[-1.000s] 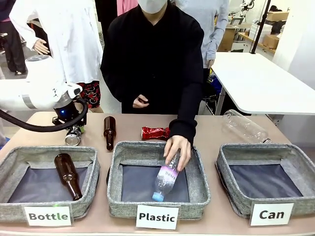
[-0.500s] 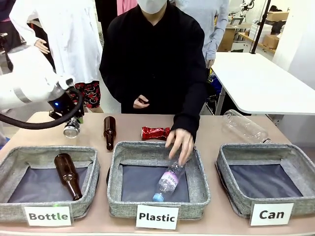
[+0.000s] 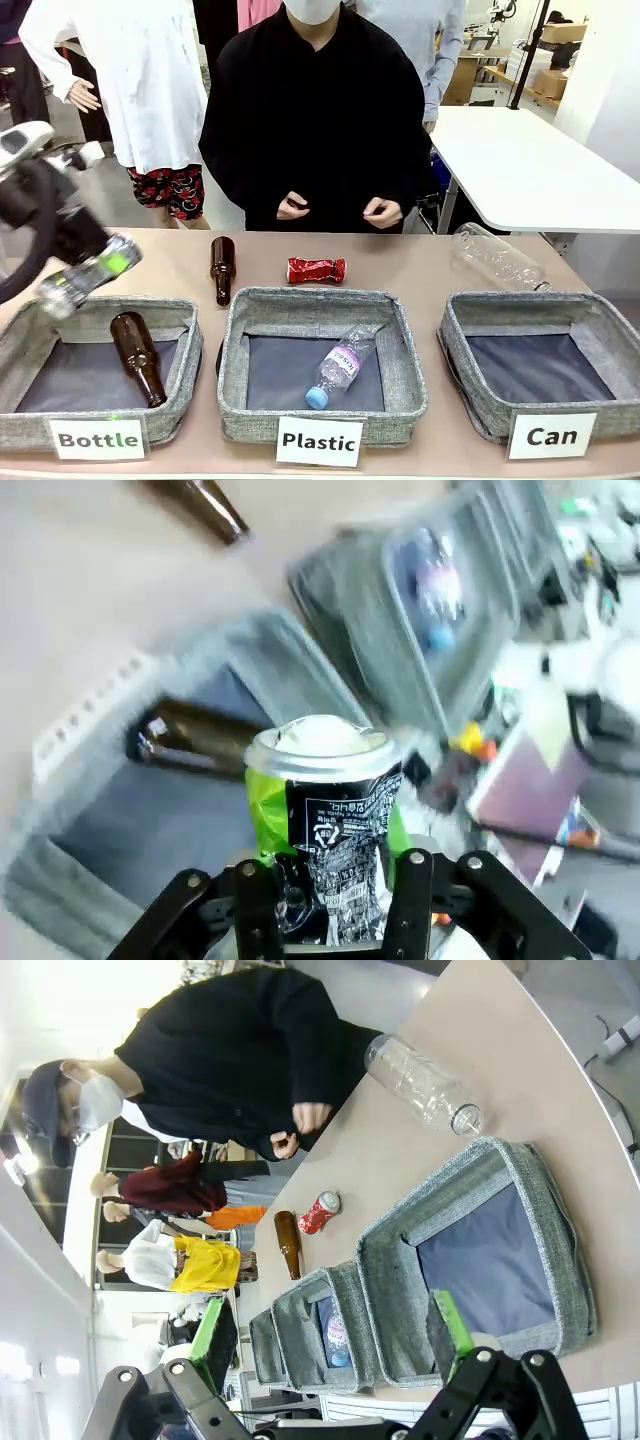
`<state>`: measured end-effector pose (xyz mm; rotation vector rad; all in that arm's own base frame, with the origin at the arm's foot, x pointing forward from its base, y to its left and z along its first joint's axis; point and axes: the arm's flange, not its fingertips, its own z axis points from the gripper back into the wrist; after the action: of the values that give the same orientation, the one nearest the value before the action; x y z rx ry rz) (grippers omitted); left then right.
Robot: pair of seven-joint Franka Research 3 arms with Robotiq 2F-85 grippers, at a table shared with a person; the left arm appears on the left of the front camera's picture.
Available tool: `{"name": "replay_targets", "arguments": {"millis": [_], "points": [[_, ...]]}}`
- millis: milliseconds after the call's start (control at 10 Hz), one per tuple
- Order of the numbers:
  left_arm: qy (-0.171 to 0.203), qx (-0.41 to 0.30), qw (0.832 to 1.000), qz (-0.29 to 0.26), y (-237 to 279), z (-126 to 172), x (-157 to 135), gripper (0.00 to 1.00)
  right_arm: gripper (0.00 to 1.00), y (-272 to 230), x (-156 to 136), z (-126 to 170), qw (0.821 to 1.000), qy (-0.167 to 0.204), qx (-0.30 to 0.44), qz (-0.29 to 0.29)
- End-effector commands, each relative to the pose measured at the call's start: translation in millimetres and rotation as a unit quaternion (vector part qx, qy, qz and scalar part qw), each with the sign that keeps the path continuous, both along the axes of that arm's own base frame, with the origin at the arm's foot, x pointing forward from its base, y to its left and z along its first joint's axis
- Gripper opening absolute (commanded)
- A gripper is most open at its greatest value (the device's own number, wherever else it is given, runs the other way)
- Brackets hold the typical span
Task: Sort the can waste into the basket.
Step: Pick up the can waste from the table and place it in the right Fabric basket.
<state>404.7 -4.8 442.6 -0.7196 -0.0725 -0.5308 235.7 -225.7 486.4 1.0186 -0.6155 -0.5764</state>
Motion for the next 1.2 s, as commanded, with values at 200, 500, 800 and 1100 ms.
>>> {"name": "replay_targets", "arguments": {"millis": [200,500,800,1100], "points": [[-0.113,0.015,0.994,0.001,8.6,-18.4,-37.4,0.0,1.0,-1.5,2.9,1.1,1.0,-0.019,0.001,0.001],[-0.035,0.019,0.997,-0.067,13.6,-12.6,-31.2,0.0,1.0,-1.5,2.9,1.1,1.0,-0.019,0.001,0.001],[-0.139,-0.003,0.945,-0.295,-93.1,-10.3,-66.6,0.42,1.0,-15.2,-28.1,26.9,0.996,0.005,-0.083,-0.044],[-0.275,0.035,0.817,-0.506,-261.7,21.0,-124.9,0.42,1.0,-50.2,-105.8,61.5,0.991,-0.062,-0.119,-0.002]]}}
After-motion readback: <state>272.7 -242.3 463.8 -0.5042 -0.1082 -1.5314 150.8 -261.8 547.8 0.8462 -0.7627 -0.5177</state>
